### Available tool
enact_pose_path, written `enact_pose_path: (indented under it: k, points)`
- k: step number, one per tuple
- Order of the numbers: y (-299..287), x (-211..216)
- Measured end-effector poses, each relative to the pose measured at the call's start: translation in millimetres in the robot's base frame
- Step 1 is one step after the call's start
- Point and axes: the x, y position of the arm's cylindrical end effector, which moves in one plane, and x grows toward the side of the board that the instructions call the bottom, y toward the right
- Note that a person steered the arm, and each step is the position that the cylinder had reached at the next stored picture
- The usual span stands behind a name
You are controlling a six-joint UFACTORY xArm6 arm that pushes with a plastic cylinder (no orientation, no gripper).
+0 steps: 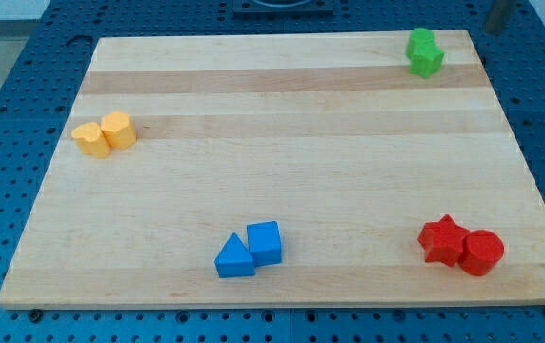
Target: Push the green circle down and left
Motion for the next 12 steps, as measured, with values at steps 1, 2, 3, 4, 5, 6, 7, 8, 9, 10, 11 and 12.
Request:
enact_pose_path:
  k: [1, 2, 3, 4, 5, 6, 7, 8, 9, 10, 11, 12]
  points:
    - [-2, -1]
    - [-2, 0]
    - [-3, 0]
    - [-25, 0]
    - [-65, 1]
    - [-89, 1]
    - [-111, 1]
    - [-137, 6]
    - [-149, 34]
    - [-150, 43]
    - [-142, 22]
    - [-100, 8]
